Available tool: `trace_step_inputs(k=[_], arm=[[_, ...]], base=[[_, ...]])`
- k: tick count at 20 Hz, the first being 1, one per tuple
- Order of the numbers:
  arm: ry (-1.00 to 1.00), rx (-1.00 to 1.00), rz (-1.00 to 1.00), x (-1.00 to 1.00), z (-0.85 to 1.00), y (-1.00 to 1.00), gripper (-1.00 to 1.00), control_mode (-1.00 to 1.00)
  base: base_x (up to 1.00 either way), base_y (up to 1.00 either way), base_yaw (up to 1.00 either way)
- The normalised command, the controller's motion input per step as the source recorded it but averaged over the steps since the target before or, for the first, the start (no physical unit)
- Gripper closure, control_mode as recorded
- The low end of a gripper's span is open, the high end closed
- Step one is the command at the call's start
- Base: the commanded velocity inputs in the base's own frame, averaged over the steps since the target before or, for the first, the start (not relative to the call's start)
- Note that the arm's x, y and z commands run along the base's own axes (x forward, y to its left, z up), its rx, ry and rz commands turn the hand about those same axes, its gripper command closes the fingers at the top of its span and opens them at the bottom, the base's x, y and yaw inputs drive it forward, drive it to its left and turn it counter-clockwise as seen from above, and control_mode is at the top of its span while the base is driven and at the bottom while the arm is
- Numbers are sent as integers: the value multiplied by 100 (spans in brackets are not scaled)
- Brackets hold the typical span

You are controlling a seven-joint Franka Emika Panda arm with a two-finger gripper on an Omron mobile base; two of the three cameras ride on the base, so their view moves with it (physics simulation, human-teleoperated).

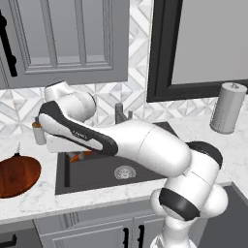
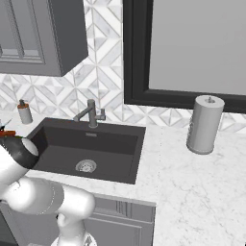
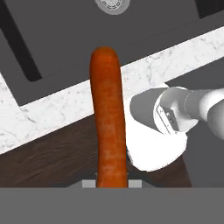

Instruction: Pick the carrot from the sink and place it in the bowl. Then pick the bowl and place it in the microwave. Then close the microwave door and press the start button.

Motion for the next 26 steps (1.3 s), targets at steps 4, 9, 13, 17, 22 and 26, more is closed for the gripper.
trace_step_inputs(k=[4,9,13,17,22,26], arm=[[-11,5,30,0,-21,52,100,-100],[-2,16,22,3,0,24,100,-100],[1,16,23,6,-13,34,100,-100],[-17,27,22,0,-51,34,100,-100],[1,15,11,18,-19,44,100,-100],[17,0,5,38,-8,56,100,-100]], base=[[0,0,0],[0,0,0],[0,0,0],[0,0,0],[0,0,0],[0,0,0]])
